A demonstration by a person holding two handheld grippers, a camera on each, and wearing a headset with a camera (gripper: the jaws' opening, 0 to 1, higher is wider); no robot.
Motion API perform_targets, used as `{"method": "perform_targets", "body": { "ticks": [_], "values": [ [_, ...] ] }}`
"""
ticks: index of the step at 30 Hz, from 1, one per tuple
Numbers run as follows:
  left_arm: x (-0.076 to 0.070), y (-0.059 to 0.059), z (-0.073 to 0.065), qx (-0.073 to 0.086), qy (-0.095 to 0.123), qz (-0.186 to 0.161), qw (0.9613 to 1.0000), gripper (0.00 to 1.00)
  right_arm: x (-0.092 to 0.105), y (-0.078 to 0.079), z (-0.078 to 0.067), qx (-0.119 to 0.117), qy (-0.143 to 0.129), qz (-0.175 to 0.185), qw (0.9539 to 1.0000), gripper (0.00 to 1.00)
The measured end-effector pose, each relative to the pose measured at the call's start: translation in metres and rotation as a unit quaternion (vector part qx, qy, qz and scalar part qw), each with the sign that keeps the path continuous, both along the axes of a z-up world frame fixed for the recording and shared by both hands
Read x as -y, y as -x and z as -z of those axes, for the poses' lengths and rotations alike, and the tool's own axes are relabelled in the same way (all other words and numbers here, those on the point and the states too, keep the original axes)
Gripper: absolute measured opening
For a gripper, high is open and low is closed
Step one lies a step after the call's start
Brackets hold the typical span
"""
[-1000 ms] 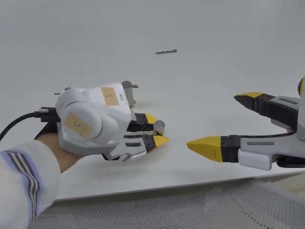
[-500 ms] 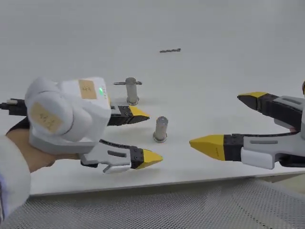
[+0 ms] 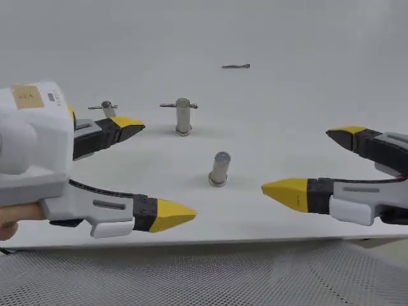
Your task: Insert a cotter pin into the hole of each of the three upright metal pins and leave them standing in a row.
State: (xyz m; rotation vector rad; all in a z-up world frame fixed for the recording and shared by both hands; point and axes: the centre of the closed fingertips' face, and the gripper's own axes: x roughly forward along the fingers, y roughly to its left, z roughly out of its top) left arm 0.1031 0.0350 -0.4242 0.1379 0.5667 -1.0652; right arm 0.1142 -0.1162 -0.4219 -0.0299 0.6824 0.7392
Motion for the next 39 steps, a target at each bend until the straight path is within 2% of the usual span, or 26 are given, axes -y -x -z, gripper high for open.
{"method": "perform_targets", "body": {
  "ticks": [3,7,12,13,14,18,23,27,28,31,33,36,39],
  "values": [
    [-0.010,-0.005,-0.003,0.012,-0.007,-0.025,0.9996,0.99,0.005,-0.001,-0.002,0.002,0.006,0.005,1.0000,0.91],
    [-0.018,-0.009,-0.007,0.008,-0.003,-0.054,0.9985,0.99,0.010,-0.004,-0.005,0.005,0.014,0.007,0.9999,0.91],
    [-0.033,-0.011,-0.007,0.011,-0.006,-0.087,0.9962,0.99,0.012,-0.007,-0.010,0.011,0.022,0.007,0.9997,0.91],
    [-0.036,-0.011,-0.005,0.007,-0.007,-0.097,0.9953,0.99,0.012,-0.008,-0.011,0.012,0.025,0.007,0.9996,0.91],
    [-0.042,-0.010,0.001,-0.006,-0.012,-0.116,0.9932,0.99,0.014,-0.009,-0.011,0.013,0.027,0.008,0.9995,0.91],
    [-0.048,-0.002,0.009,-0.013,-0.023,-0.118,0.9926,0.99,0.025,-0.021,-0.014,0.021,0.035,0.018,0.9990,0.91],
    [-0.052,-0.003,0.006,-0.018,-0.013,-0.136,0.9904,0.99,0.036,-0.030,-0.024,0.033,0.052,0.011,0.9980,0.88],
    [-0.056,-0.006,0.005,-0.019,-0.012,-0.147,0.9889,0.99,0.045,-0.043,-0.034,0.040,0.066,0.011,0.9969,0.85],
    [-0.057,-0.006,0.006,-0.018,-0.013,-0.147,0.9889,0.99,0.048,-0.048,-0.036,0.042,0.076,0.008,0.9962,0.84],
    [-0.058,-0.007,0.005,-0.019,-0.017,-0.146,0.9890,0.99,0.052,-0.063,-0.042,0.061,0.111,-0.021,0.9917,0.84],
    [-0.056,-0.007,0.002,-0.023,-0.006,-0.149,0.9886,0.99,0.050,-0.073,-0.047,0.071,0.122,-0.038,0.9894,0.83],
    [-0.053,-0.004,0.000,-0.022,-0.002,-0.139,0.9900,0.99,0.047,-0.089,-0.056,0.087,0.130,-0.052,0.9864,0.79],
    [-0.053,-0.001,0.001,-0.026,-0.007,-0.133,0.9908,0.99,0.040,-0.105,-0.063,0.097,0.123,-0.065,0.9856,0.67]
  ]
}}
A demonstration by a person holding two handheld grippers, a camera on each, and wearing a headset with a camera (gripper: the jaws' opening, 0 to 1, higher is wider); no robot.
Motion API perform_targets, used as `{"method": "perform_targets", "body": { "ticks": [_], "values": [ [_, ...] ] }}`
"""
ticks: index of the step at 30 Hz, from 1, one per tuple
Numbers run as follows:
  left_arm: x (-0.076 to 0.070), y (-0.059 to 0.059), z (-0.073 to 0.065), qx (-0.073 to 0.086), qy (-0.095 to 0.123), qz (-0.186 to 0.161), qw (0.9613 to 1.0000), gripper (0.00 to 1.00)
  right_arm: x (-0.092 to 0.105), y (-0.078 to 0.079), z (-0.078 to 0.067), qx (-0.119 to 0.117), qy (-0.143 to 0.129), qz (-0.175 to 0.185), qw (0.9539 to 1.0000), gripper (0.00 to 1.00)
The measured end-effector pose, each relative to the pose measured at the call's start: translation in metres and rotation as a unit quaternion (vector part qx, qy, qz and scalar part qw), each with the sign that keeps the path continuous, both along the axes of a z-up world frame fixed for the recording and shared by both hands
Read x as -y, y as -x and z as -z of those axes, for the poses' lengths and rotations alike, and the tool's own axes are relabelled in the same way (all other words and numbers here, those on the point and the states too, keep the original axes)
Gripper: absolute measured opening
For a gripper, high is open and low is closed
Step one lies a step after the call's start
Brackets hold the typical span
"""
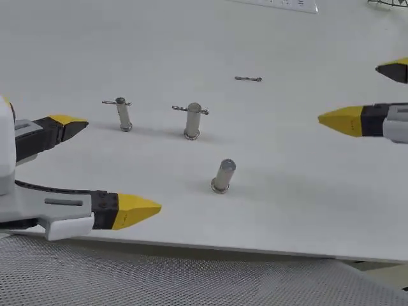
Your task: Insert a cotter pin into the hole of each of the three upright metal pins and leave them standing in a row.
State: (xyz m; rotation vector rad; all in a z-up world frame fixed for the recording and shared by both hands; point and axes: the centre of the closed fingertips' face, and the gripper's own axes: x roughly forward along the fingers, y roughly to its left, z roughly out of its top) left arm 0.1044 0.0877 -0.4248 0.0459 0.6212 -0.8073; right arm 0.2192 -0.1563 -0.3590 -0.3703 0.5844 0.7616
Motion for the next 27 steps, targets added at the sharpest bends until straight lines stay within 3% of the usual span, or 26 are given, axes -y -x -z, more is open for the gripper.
{"method": "perform_targets", "body": {
  "ticks": [2,6,11,17,20,25,26,27],
  "values": [
    [0.000,0.002,0.000,-0.006,0.003,0.001,1.0000,0.99,-0.004,-0.009,0.002,-0.006,0.008,-0.020,0.9998,0.63],
    [-0.005,-0.001,-0.002,0.003,-0.006,-0.007,1.0000,0.99,-0.008,-0.025,0.003,-0.003,0.069,-0.067,0.9953,0.62],
    [-0.010,-0.008,-0.008,0.010,0.003,-0.026,0.9996,0.99,-0.020,-0.043,0.001,-0.004,0.098,-0.111,0.9889,0.61],
    [-0.009,-0.009,-0.014,0.014,0.009,-0.031,0.9994,0.99,-0.040,-0.052,0.012,-0.017,0.139,-0.173,0.9749,0.53],
    [-0.009,-0.009,-0.016,0.020,0.008,-0.034,0.9992,0.99,-0.048,-0.056,0.025,-0.031,0.167,-0.205,0.9639,0.52],
    [-0.008,-0.010,-0.017,0.019,0.013,-0.041,0.9989,0.99,-0.057,-0.065,0.040,-0.045,0.191,-0.229,0.9535,0.46],
    [-0.008,-0.010,-0.017,0.019,0.013,-0.041,0.9989,0.99,-0.059,-0.067,0.041,-0.043,0.201,-0.234,0.9503,0.44],
    [-0.008,-0.010,-0.017,0.019,0.013,-0.041,0.9989,0.99,-0.061,-0.068,0.044,-0.040,0.216,-0.249,0.9431,0.42]
  ]
}}
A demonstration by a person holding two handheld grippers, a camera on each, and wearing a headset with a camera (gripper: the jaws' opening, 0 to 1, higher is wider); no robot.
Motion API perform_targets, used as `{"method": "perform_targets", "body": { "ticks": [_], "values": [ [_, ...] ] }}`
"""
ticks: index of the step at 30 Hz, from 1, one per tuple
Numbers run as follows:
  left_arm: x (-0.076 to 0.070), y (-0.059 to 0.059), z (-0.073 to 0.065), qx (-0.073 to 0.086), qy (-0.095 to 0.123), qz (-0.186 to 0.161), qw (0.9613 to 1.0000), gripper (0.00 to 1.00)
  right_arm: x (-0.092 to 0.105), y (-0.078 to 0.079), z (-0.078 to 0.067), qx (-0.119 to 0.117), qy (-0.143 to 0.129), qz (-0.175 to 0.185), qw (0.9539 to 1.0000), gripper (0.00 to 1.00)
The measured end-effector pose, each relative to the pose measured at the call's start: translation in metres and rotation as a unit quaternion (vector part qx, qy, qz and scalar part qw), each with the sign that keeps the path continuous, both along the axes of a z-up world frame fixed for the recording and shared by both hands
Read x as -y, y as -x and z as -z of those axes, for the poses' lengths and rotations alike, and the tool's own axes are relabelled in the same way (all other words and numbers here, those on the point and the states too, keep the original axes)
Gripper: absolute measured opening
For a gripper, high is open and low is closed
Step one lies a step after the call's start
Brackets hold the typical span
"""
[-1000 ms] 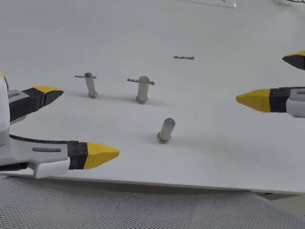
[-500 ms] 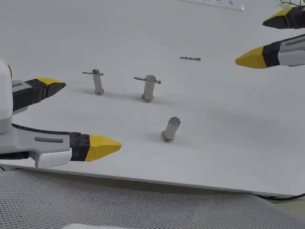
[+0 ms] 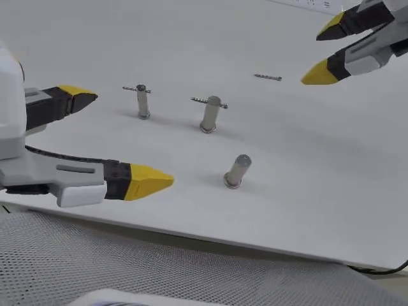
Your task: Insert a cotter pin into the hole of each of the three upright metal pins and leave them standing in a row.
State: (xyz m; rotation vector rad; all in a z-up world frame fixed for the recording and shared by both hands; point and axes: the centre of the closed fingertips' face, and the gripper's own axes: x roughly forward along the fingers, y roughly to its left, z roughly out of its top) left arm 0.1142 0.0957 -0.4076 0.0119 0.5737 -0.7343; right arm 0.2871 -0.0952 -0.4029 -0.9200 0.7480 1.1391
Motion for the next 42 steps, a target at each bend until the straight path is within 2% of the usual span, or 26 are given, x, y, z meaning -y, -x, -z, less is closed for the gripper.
{"method": "perform_targets", "body": {
  "ticks": [4,11,17,22,25,28,33,37,40,42],
  "values": [
    [0.001,0.000,0.001,-0.002,0.005,-0.002,1.0000,0.99,-0.011,-0.002,0.012,-0.018,0.015,-0.020,0.9995,0.41],
    [0.004,0.000,0.000,-0.002,0.009,-0.003,0.9999,0.99,-0.012,-0.017,0.035,-0.040,0.045,-0.032,0.9977,0.34],
    [0.008,0.000,0.002,-0.005,0.017,-0.004,0.9998,0.99,-0.009,-0.031,0.059,-0.060,0.060,-0.023,0.9962,0.33],
    [0.007,-0.001,0.006,-0.011,0.009,-0.008,0.9999,0.99,-0.005,-0.043,0.077,-0.073,0.074,-0.010,0.9945,0.29],
    [0.008,0.000,0.005,-0.011,0.012,-0.008,0.9998,0.99,-0.004,-0.040,0.076,-0.077,0.081,-0.009,0.9937,0.28],
    [0.004,-0.001,0.005,-0.003,-0.001,-0.011,0.9999,0.99,-0.003,-0.039,0.080,-0.082,0.085,-0.009,0.9929,0.25],
    [0.002,-0.002,0.004,-0.005,0.002,-0.017,0.9999,0.99,-0.006,-0.037,0.083,-0.084,0.085,-0.012,0.9927,0.21],
    [0.000,-0.002,0.006,-0.004,-0.008,-0.017,0.9998,0.97,-0.007,-0.037,0.087,-0.081,0.093,-0.016,0.9922,0.17],
    [-0.002,-0.005,0.008,-0.004,-0.010,-0.021,0.9997,0.94,-0.007,-0.030,0.089,-0.092,0.101,-0.024,0.9903,0.14],
    [-0.002,-0.006,0.006,-0.003,-0.007,-0.022,0.9997,0.94,-0.012,-0.033,0.088,-0.080,0.091,-0.019,0.9924,0.12]
  ]
}}
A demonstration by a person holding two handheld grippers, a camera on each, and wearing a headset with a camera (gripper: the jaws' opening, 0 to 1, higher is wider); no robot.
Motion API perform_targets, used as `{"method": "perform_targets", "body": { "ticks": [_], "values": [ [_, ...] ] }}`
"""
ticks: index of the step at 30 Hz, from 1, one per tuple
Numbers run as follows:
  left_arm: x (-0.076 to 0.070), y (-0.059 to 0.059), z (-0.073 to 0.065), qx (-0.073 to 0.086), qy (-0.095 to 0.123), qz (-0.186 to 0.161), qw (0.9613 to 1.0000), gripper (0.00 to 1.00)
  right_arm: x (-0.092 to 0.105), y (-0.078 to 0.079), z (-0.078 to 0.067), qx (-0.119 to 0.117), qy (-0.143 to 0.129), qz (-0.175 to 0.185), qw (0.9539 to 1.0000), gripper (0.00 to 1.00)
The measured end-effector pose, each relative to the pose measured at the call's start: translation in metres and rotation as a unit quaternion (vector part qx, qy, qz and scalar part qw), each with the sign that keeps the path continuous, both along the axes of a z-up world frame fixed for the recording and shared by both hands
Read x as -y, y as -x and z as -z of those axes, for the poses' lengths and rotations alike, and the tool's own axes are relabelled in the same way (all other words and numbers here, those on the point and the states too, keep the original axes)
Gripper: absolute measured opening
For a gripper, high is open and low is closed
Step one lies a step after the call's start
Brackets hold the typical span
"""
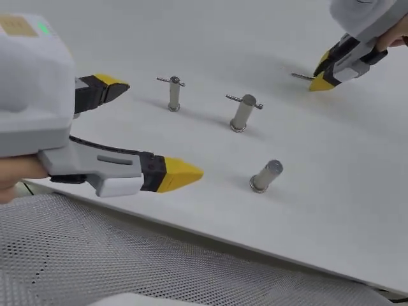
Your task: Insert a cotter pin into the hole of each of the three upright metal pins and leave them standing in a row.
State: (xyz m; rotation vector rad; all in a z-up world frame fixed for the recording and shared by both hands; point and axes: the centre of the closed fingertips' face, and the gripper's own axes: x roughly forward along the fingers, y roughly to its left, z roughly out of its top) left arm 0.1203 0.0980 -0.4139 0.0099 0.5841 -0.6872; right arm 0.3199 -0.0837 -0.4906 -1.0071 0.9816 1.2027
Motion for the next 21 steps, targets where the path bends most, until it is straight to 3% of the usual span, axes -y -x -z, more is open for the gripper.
{"method": "perform_targets", "body": {
  "ticks": [5,11,16,21],
  "values": [
    [-0.002,-0.002,-0.004,0.003,-0.007,0.001,1.0000,0.94,0.000,0.011,-0.001,-0.020,0.010,-0.012,0.9997,0.05],
    [-0.004,-0.004,-0.007,0.002,-0.006,-0.003,1.0000,0.94,0.002,0.010,0.001,-0.020,0.026,-0.031,0.9990,0.04],
    [-0.005,-0.002,-0.005,-0.003,-0.009,-0.003,0.9999,0.94,0.001,0.015,0.000,-0.010,0.049,-0.071,0.9962,0.04],
    [-0.007,-0.001,-0.007,0.001,-0.011,-0.001,0.9999,0.92,0.003,0.005,0.003,-0.021,0.058,-0.070,0.9957,0.03]
  ]
}}
